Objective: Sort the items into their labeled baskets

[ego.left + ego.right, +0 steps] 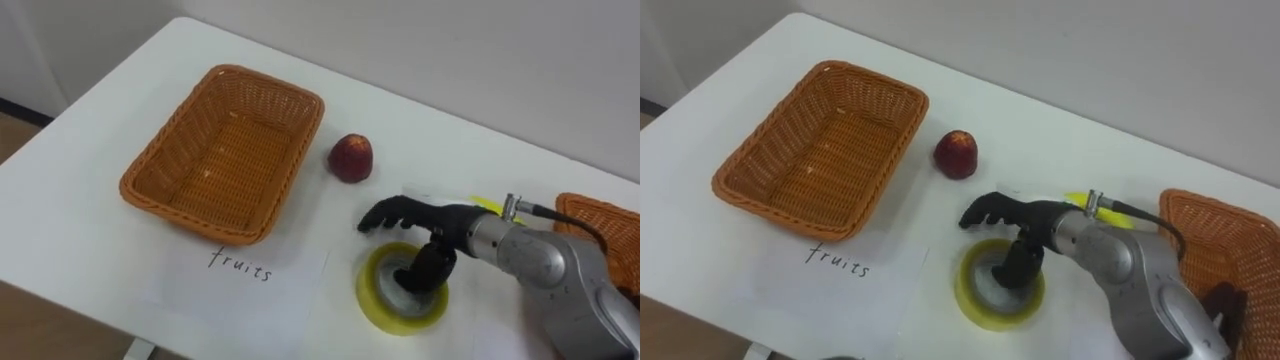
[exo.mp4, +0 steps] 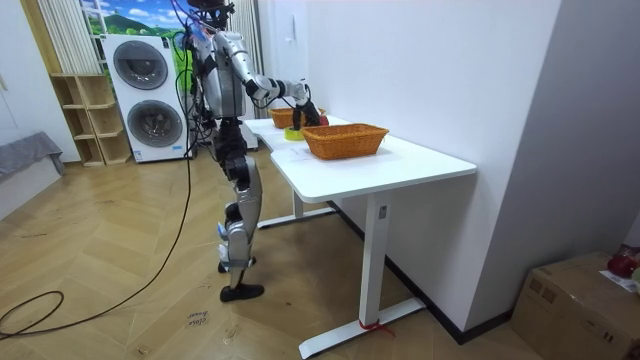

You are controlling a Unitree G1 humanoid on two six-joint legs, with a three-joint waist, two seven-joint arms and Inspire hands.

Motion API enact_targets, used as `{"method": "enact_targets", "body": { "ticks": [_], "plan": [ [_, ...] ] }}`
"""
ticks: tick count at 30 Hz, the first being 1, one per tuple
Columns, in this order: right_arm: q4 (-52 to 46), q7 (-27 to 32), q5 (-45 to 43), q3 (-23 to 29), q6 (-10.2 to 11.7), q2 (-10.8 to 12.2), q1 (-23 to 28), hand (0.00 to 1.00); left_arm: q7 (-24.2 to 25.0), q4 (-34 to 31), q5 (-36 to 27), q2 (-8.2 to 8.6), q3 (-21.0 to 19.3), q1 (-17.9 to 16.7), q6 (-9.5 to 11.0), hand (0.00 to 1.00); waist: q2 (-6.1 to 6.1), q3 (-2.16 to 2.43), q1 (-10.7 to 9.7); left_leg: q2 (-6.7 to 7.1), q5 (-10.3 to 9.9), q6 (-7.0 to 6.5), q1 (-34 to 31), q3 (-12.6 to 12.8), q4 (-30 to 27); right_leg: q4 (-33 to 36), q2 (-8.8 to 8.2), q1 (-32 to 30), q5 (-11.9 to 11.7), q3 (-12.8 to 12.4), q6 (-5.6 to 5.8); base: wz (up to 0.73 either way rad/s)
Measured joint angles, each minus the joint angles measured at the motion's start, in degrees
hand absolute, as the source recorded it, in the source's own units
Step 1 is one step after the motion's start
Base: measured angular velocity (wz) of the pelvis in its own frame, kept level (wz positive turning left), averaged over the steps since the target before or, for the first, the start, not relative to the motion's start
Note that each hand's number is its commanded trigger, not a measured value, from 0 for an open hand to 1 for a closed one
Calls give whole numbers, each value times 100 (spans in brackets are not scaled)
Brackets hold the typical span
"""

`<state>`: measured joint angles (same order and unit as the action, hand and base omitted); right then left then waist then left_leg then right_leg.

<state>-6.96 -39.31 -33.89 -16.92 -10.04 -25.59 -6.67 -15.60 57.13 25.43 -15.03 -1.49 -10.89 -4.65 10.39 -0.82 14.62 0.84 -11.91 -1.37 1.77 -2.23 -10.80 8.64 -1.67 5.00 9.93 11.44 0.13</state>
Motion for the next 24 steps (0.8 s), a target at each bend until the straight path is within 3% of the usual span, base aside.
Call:
{"method": "enact_targets", "body": {
  "ticks": [12,21,24],
  "plan": [
    [122,272,85,18,35,20,96,100,-117,-205,-111,12,-15,-78,6,0,6,3,-89,-3,-1,-1,-8,27,11,-5,0,-11,0,-30,0,0],
    [-118,471,131,215,190,84,375,100,-179,-273,-113,100,-66,-260,127,0,-144,-26,-423,-7,-1,-2,0,124,13,0,-2,-41,0,-149,0,-6],
    [-332,580,136,581,221,87,390,100,-223,-235,-104,192,-85,-311,151,0,-222,0,-508,-9,1,-4,21,235,31,9,-3,-96,0,-300,0,-25]
  ]
}}
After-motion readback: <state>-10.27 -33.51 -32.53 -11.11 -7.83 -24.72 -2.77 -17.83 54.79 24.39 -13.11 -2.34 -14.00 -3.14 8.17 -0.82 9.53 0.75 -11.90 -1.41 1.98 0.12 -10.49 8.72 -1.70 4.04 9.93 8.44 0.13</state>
